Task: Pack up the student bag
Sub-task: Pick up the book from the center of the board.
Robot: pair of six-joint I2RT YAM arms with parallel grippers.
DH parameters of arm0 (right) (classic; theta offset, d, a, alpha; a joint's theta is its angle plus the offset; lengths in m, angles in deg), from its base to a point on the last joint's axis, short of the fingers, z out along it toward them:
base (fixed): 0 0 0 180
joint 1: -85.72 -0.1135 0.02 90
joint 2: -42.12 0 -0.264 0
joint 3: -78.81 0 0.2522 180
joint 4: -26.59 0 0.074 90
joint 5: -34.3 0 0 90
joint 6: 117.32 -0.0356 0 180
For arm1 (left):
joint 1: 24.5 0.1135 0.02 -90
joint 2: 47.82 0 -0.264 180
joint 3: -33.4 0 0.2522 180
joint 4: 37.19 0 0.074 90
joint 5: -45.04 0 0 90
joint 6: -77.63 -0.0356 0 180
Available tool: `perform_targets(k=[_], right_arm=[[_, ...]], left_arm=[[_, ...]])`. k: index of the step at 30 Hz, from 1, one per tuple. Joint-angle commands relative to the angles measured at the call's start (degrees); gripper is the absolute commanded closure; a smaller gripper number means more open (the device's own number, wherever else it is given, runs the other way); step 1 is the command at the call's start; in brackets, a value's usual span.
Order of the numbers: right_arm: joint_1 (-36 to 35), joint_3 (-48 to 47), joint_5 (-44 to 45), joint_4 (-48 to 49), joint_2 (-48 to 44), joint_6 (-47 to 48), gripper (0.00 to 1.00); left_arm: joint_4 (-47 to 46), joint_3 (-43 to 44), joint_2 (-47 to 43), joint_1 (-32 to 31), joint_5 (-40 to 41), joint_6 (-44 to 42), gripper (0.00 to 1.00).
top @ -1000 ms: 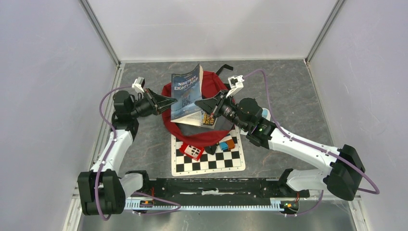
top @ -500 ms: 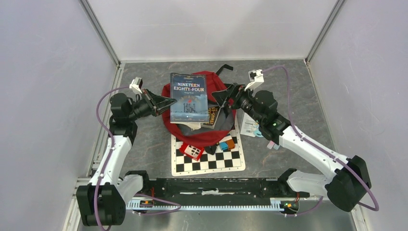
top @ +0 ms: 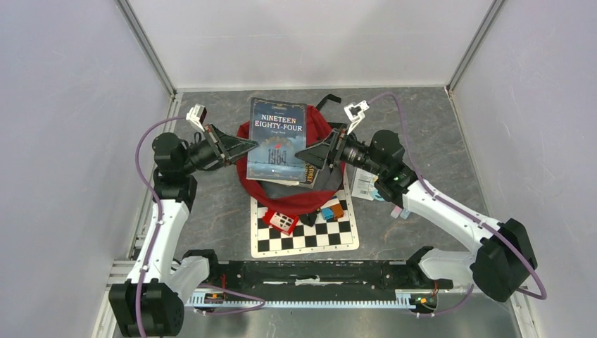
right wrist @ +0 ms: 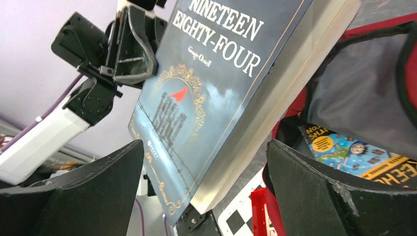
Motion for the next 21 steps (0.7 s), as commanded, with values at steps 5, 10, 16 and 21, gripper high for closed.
perform_targets(k=[5, 10, 16, 21], right_arm=[[-0.4, -8.2, 3.0, -11.1, 0.0, 13.3, 0.02], [1.8, -15.1, 10.0, -25.6, -2.4, 26.2, 0.02], [2.5, -22.8, 3.3, -36.3, -2.5, 40.0, 0.02], [2.5, -24.5, -13.1, -38.5, 1.0, 39.9, 0.02]], left_arm=[[8.9, 11.0, -2.6, 0.0, -8.6, -14.7, 0.98], [35.6, 15.9, -2.2, -1.8, -9.1, -37.2, 0.98], [46.3, 16.1, -1.0, -6.2, -8.2, -46.5, 0.98], [50.1, 16.6, -0.3, -11.7, -10.1, -50.9, 0.98]])
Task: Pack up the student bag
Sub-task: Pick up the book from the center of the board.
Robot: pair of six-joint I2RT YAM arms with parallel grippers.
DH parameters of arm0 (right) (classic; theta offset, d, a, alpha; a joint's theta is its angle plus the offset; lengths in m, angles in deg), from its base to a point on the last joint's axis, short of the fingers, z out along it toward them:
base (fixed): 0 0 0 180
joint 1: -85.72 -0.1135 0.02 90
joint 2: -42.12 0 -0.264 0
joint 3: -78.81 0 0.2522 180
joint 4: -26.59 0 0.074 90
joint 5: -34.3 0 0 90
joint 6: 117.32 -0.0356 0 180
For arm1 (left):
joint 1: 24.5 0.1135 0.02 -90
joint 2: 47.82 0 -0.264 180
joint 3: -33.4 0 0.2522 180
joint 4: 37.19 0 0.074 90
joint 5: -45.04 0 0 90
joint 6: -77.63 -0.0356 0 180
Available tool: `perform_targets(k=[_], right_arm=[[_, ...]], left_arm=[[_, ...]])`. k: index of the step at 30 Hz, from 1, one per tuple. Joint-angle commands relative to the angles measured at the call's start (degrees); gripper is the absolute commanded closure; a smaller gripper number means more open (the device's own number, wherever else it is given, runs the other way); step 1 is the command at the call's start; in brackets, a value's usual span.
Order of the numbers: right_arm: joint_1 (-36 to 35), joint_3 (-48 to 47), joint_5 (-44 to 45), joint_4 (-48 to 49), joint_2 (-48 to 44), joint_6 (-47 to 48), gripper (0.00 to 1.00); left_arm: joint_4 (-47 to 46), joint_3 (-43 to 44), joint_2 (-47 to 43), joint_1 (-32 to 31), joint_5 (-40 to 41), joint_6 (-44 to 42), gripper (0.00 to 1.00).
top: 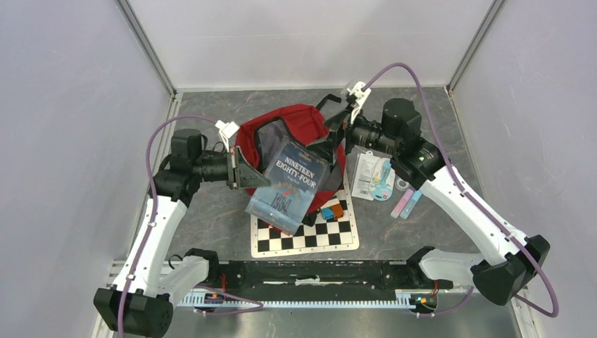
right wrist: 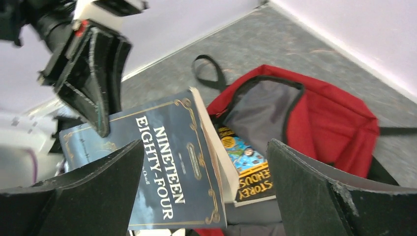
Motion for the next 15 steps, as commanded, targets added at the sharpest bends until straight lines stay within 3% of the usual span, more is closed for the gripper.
perform_targets(k=[1, 6, 15], right_arm=[[-0.2, -0.9, -16.1, -4.2, 2.5, 3.9, 0.02], [-0.3, 1.0, -28.2, -3.1, 4.5, 1.6, 0.02], [-4.3, 7.2, -35.3, -1.9, 4.1, 0.7, 0.03]], left_arm=[[3.2, 3.4, -0.4, -4.7, -5.3, -7.9, 0.98], [5.8, 4.8, 0.9, -10.7, -7.2, -10.9, 0.98], [6.1, 8.9, 2.3, -14.0, -9.5, -12.5, 0.98]])
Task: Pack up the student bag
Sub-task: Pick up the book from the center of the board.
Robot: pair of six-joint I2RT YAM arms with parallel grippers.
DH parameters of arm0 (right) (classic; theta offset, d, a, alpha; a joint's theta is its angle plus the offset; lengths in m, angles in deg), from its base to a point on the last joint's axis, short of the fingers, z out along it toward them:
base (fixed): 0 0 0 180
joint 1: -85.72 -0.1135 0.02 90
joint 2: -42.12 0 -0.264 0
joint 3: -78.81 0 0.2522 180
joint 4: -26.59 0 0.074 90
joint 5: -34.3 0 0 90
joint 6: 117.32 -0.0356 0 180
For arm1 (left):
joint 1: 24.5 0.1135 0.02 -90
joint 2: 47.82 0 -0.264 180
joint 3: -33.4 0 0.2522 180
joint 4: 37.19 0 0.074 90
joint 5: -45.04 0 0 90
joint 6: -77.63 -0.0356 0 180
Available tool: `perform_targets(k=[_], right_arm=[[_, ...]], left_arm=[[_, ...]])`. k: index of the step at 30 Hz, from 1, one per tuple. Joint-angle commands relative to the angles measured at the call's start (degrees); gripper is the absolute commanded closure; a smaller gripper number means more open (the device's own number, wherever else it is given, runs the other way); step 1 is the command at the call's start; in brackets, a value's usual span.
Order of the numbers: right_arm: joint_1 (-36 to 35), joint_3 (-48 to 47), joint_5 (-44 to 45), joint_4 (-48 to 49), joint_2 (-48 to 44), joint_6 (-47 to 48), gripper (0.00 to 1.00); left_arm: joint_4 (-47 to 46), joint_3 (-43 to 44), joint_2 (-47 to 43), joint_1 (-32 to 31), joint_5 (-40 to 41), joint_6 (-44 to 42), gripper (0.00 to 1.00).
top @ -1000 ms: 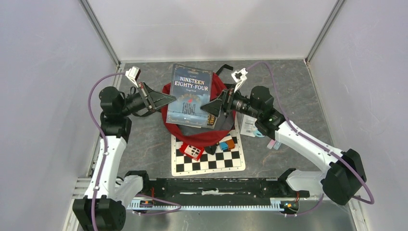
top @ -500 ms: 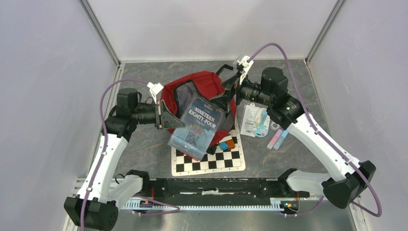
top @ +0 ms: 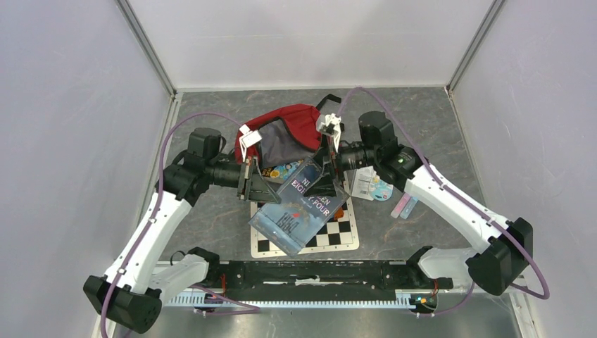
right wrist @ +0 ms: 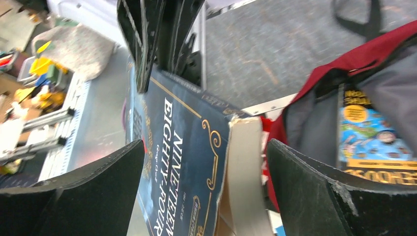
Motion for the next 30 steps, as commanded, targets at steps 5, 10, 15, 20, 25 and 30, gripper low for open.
perform_targets(k=[5, 10, 15, 20, 25, 30], right_arm=[[-3.2, 4.9, -5.2, 1.5, -2.0, -1.2, 0.25], [-3.2, 7.0, -2.3, 1.6, -4.4, -2.2, 0.64], [-2.5, 8.8, 3.5, 1.7, -5.6, -4.8, 1.00], [1.1, 11.4, 13.5, 2.1, -7.3, -10.2, 1.00], [6.4, 15.2, 22.1, 2.8, -9.4, -18.0, 1.00], [9.1, 21.6, 26.6, 9.1, -12.2, -28.0, 1.00]], left_arm=[[-1.1, 6.9, 1.3, -0.9, -2.3, -6.0, 0.98], [1.0, 9.6, 3.8, -1.0, 0.5, -9.4, 0.98], [3.0, 11.9, 5.9, -1.0, 7.4, -12.5, 0.96], [2.1, 13.5, 8.3, -1.0, 21.1, -13.5, 0.33], [-1.4, 14.9, 12.1, -0.8, 44.8, -11.1, 0.00], [-4.8, 17.2, 21.0, 0.6, 52.5, -8.8, 0.00]])
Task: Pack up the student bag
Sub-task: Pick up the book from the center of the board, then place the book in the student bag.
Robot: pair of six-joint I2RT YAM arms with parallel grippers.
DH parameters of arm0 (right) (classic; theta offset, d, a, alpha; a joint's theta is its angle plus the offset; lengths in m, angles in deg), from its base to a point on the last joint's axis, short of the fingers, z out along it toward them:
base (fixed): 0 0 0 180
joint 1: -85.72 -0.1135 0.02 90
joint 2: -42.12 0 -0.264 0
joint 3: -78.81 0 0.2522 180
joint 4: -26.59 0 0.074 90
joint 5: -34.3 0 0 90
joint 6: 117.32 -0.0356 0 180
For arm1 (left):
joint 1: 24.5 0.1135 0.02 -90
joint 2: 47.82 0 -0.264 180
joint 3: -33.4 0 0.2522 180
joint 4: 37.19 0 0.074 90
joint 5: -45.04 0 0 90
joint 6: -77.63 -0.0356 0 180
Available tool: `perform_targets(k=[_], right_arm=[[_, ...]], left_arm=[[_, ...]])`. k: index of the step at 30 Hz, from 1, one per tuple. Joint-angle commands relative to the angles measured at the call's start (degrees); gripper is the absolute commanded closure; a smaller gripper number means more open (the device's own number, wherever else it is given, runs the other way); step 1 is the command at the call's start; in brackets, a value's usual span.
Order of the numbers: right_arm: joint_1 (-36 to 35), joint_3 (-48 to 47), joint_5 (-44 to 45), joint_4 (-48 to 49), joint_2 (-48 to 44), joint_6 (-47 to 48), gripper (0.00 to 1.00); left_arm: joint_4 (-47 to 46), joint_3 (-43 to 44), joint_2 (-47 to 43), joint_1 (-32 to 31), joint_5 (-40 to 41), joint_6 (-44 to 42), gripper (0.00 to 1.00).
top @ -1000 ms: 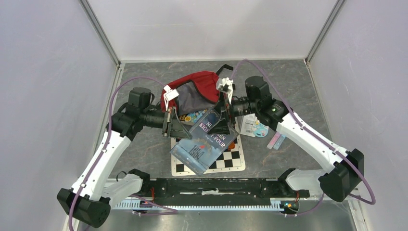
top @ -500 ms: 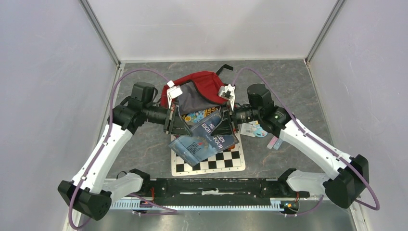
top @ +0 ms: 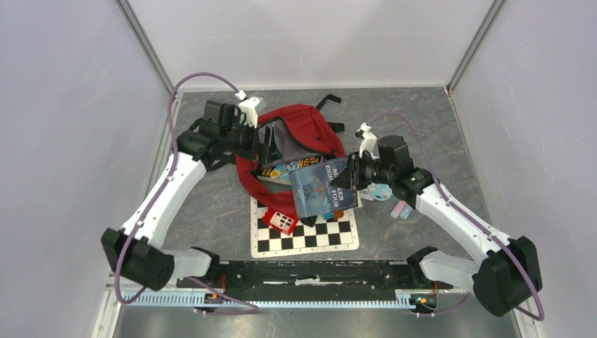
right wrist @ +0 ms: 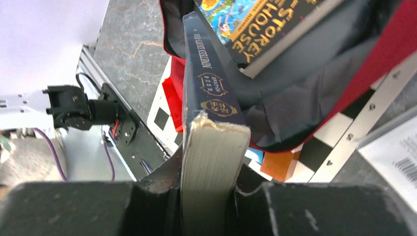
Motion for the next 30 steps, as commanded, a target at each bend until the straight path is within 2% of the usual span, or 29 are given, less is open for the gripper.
perform_targets(k=[1, 4, 8, 16, 19, 21, 22, 25, 28, 29, 30], right_arm=[[0.9, 3.6, 5.1, 11.7, -5.2, -12.9, 1.00], [1.0, 6.2, 6.5, 17.3, -7.4, -19.1, 1.00], [1.0, 7.9, 9.1, 19.3, -10.1, -22.4, 1.00], [1.0, 7.7, 11.7, 20.9, -10.8, -28.8, 1.00], [1.0, 7.2, 12.4, 21.9, -10.3, -30.8, 1.00], [1.0, 7.4, 12.9, 22.9, -9.9, -32.1, 1.00], [1.0, 7.4, 13.0, 23.5, -9.5, -32.7, 1.00], [0.8, 8.1, 13.6, 25.8, -8.6, -35.2, 1.00], [-0.3, 9.7, 15.4, 28.1, -7.6, -38.4, 1.00], [-0.8, 10.2, 15.7, 29.3, -7.1, -39.1, 1.00], [-1.5, 10.3, 16.0, 30.0, -6.3, -39.9, 1.00]], left_arm=[[-5.5, 4.0, 8.5, 1.8, 15.0, 3.9, 0.00], [-5.1, 7.1, 16.0, 6.2, 15.1, 9.0, 0.00], [-11.0, 7.2, 22.7, 13.6, 3.6, 18.7, 0.00], [-17.6, 9.2, 31.9, 14.4, -1.6, 23.0, 0.00], [-21.1, 8.7, 34.2, 14.4, -6.3, 25.1, 0.02], [-25.7, 7.9, 35.2, 14.4, -11.1, 27.6, 0.13], [-27.3, 7.9, 35.9, 14.3, -13.7, 29.0, 0.23], [-31.8, 7.4, 36.2, 14.3, -17.8, 31.6, 0.59], [-36.3, 5.4, 33.1, 14.3, -19.0, 32.0, 0.91], [-38.7, 4.3, 31.5, 14.3, -19.6, 32.2, 0.97], [-41.1, 2.9, 29.7, 14.3, -20.5, 32.9, 0.98]])
